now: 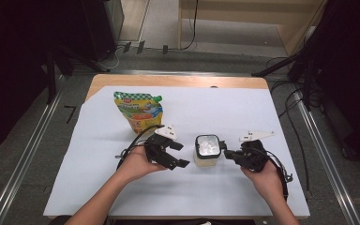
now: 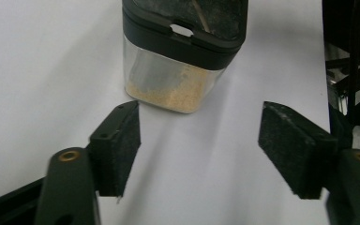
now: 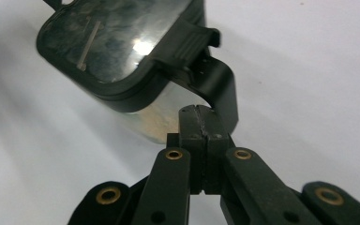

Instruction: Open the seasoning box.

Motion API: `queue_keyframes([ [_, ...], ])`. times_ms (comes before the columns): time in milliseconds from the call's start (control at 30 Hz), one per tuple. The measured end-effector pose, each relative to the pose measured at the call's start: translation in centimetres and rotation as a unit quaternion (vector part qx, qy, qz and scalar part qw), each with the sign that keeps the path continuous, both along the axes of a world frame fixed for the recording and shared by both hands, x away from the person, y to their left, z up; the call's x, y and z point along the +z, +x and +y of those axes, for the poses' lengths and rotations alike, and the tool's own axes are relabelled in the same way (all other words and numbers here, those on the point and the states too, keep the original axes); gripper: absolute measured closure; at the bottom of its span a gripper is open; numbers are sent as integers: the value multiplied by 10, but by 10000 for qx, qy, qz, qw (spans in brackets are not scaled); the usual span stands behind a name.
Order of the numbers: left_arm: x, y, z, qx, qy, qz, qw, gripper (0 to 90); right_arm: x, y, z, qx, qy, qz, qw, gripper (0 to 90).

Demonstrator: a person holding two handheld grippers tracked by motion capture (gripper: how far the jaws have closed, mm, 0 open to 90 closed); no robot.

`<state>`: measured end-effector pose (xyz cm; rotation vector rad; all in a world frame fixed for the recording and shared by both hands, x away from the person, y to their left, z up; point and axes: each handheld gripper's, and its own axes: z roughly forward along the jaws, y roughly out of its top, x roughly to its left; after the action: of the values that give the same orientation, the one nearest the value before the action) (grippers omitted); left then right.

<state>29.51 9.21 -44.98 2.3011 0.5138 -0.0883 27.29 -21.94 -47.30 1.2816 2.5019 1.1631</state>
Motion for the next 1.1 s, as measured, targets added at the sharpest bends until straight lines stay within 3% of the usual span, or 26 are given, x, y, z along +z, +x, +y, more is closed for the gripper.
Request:
queue_keyframes([
  [33, 1, 2, -1, 43, 3, -33, 10000, 276, 0, 0, 0, 0, 0, 0, 10000, 900],
  [100, 2, 8, -3, 32, -97, 89, 9999, 230, 2, 1, -6, -44, 46, 31, 10000, 900],
  [200, 0, 11, -9, 49, -38, 206, 9998, 224, 8, 4, -12, -195, 101, -74, 9997, 900],
  [267, -1, 11, -15, -30, 62, 118, 9999, 205, 10, 11, -14, -277, 192, -55, 9994, 900],
  [333, -1, 11, -20, -55, 141, -37, 9999, 192, 10, 18, -12, -274, 132, -13, 9995, 900],
  [500, 1, 15, -29, -153, 3, -205, 9997, 189, 7, 28, -5, -171, 112, -11, 9998, 900],
  [600, 0, 18, -35, -207, -20, -220, 9995, 189, 6, 28, -5, -158, 93, -49, 9998, 900],
  [800, -5, 20, -48, -236, 202, -343, 9989, 188, 3, 26, -5, -180, 97, -46, 9998, 900],
  [867, -6, 21, -48, -241, 156, -313, 9991, 182, 3, 27, -6, -179, 132, -43, 9997, 900],
  [967, -8, 21, -52, -325, 120, -537, 9980, 173, 2, 26, -6, -188, 132, -63, 9997, 900],
  [1100, -9, 21, -54, -365, 54, -590, 9976, 167, 2, 27, -6, -198, 135, -59, 9997, 900],
])
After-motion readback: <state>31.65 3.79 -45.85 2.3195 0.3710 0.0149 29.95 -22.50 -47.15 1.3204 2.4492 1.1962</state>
